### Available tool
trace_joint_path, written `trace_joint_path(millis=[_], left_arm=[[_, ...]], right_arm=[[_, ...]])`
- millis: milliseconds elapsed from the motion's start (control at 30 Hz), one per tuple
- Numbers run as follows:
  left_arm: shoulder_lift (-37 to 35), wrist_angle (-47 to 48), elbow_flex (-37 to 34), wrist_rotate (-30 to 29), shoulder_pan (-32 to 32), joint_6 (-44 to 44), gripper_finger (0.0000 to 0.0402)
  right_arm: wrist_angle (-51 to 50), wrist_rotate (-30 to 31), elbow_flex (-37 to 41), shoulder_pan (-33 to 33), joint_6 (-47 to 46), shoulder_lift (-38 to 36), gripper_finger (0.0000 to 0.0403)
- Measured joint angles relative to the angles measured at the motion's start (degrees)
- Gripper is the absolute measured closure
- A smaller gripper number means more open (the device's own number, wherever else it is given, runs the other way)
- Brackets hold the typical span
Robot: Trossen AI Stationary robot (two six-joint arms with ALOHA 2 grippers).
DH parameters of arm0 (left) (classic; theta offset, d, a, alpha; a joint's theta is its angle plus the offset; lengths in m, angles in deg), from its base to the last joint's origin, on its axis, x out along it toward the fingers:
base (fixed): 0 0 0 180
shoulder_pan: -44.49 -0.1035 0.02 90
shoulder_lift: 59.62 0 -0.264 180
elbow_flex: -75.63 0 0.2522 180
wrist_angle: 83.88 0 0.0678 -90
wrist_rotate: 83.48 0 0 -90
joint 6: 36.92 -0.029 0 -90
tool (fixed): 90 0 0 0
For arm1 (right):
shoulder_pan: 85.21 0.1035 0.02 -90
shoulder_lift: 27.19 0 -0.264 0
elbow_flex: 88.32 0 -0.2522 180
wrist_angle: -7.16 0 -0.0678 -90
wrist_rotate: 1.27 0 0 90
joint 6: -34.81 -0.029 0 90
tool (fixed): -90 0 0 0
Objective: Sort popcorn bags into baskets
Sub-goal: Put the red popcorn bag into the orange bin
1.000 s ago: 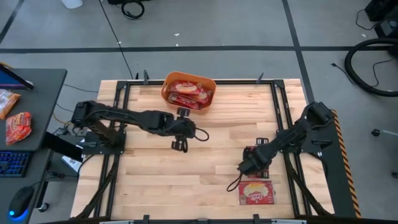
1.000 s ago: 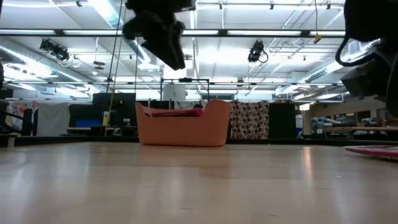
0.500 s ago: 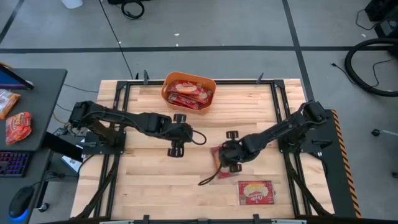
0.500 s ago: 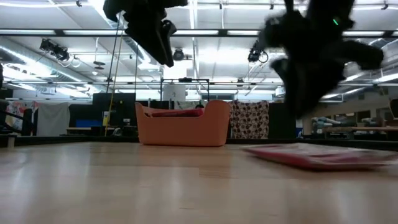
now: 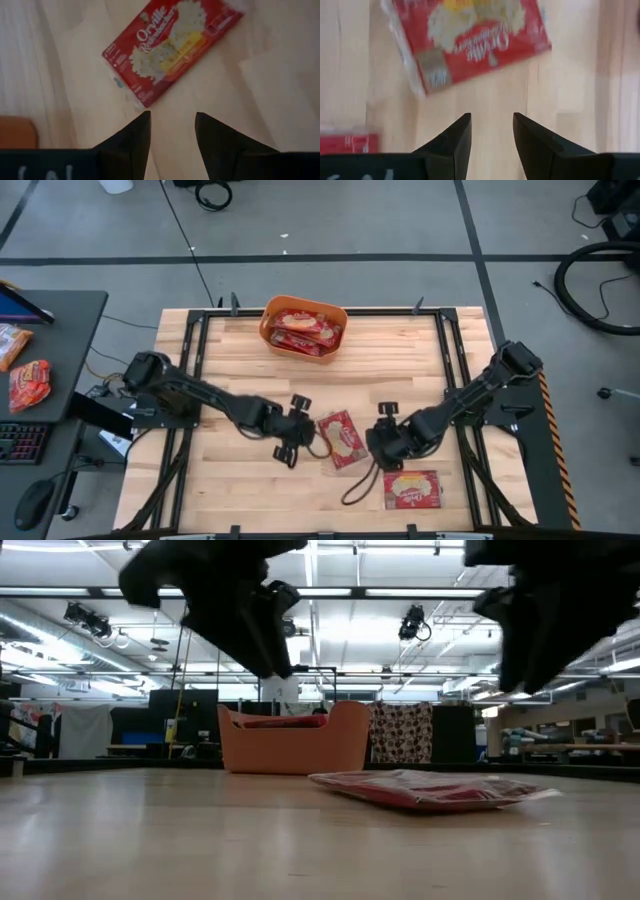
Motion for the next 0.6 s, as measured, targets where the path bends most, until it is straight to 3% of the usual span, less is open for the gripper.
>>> trace_joint_path(millis=[300,467,600], left_arm=[[10.47,-8.82,1.15,-9.13,3.93,-5.59,0.02],[15.19,-12.77,3.14,-16.01,4.16,-13.93,0.018],[17.86,-14.95,3.22,-17.24,4.16,-20.9,0.0178]], right_arm=[[-0.8,3.96,0.92,7.11,-10.46,-0.17,0.0253],[-0.82,6.62,0.92,9.46,-13.63,-0.17,0.0253],[-0.98,8.07,0.92,10.56,-15.02,-0.15,0.0253]])
